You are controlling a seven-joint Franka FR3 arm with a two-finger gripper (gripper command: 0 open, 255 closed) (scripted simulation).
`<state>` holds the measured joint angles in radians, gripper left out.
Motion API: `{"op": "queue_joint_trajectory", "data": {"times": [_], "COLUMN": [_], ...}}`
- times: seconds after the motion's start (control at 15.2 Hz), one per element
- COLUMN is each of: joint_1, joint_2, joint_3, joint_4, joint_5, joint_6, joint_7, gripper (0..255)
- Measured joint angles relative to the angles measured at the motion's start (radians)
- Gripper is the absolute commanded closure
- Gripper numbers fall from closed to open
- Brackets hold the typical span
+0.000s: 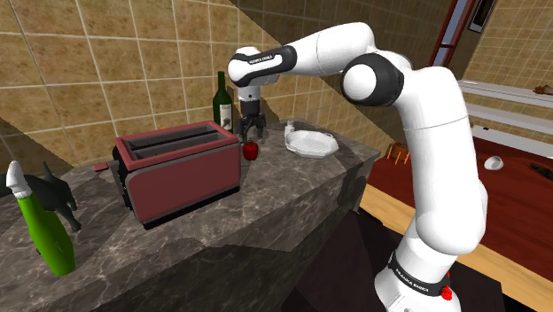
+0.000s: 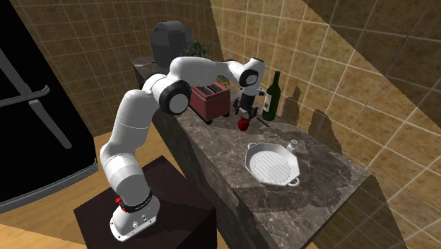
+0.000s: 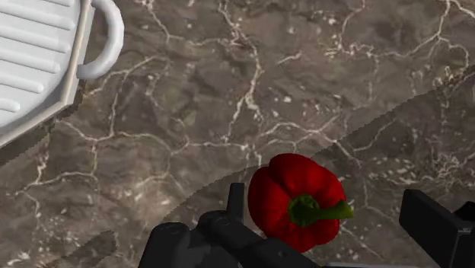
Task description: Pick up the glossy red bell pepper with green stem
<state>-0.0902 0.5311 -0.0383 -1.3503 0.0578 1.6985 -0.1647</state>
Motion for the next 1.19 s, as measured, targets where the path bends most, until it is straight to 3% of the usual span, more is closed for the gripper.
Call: {"op": "queue_joint_trajectory", "data": {"times": [0.13,0.59,0.66,1.19], "joint_1": [-0.003,-0.007,-0.007,-0.006], "joint_2": [0.063,0.098,0.097,0.093], "joint_3": [0.002,0.002,0.002,0.003], "joint_4": [0.072,0.035,0.029,0.020], "joint_5": [0.005,0.008,0.009,0.009], "joint_6": [-0.017,0.052,0.058,0.065], "joint_7": [-0.001,-0.009,-0.009,-0.009], "gripper": [0,0,255,255]}}
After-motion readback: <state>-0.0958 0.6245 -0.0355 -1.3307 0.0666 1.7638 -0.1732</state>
